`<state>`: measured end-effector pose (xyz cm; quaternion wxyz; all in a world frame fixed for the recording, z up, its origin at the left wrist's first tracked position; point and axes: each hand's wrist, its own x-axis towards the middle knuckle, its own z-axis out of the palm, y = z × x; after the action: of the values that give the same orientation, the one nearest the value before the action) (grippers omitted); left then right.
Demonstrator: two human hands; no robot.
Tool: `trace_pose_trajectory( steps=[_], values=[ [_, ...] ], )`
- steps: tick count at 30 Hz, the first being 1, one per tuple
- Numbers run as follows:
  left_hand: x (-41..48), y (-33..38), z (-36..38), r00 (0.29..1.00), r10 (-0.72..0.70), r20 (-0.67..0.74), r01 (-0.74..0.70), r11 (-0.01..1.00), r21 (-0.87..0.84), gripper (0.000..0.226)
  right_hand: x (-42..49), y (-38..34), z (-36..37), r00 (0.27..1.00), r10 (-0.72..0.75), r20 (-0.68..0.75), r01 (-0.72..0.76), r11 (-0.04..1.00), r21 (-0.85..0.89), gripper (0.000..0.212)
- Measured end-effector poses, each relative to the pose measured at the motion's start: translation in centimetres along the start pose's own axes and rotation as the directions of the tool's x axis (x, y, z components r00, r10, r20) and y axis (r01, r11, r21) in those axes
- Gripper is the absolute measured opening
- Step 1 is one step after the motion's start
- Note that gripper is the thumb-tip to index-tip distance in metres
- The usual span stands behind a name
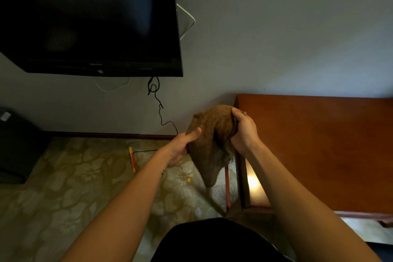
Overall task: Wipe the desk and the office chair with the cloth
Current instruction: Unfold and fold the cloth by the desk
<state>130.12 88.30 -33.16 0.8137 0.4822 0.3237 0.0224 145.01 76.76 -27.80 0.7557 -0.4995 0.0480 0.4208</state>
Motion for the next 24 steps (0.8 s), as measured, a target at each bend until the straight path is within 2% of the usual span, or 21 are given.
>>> trace_pose_trajectory(
  steps=[4,6,9,11,13,16,19,22,24],
  values=[
    [0.3,0.7,1.0,0.997,0.031,-0.074,-0.030,0.999,0.012,0.075,0.3,-0.9,-0.3,0.997,-0.026,0.072,0.031,0.997,-0.068,0.046],
    [0.5,1.4,1.4,0.994,0.058,-0.095,-0.062,0.998,-0.033,0.081,0.2,-1.4,-0.8,0.990,-0.008,0.142,0.031,0.986,-0.167,0.050],
    [0.8,2.5,1.9,0.981,0.086,-0.174,-0.105,0.989,-0.100,0.092,0.0,-0.9,-1.8,0.956,0.118,0.267,-0.027,0.946,-0.322,0.061],
    [1.1,3.2,2.1,0.973,0.106,-0.207,-0.136,0.981,-0.136,0.094,-0.2,0.1,-2.4,0.942,0.185,0.279,-0.065,0.919,-0.389,0.061],
    [1.2,3.9,2.1,0.977,0.103,-0.188,-0.134,0.978,-0.161,0.084,-0.5,1.2,-2.6,0.923,0.222,0.314,-0.079,0.909,-0.410,0.067],
    [1.1,4.1,1.9,0.993,0.060,-0.102,-0.077,0.982,-0.170,0.053,-0.3,2.0,-3.0,0.949,0.194,0.249,-0.071,0.900,-0.429,0.101],
    [1.5,3.2,0.9,0.991,0.024,-0.128,-0.048,0.981,-0.190,0.055,0.6,2.4,-3.4,0.989,0.110,0.098,-0.049,0.873,-0.486,0.089],
    [1.8,2.1,0.4,0.985,-0.061,-0.162,0.061,0.998,-0.006,0.053,0.9,2.7,-3.4,0.994,0.010,0.105,0.050,0.833,-0.551,0.075],
    [2.1,1.6,0.3,0.971,-0.098,-0.216,0.104,0.994,0.019,0.047,1.1,2.8,-3.5,0.991,-0.051,0.123,0.116,0.790,-0.602,0.070]
  ],
)
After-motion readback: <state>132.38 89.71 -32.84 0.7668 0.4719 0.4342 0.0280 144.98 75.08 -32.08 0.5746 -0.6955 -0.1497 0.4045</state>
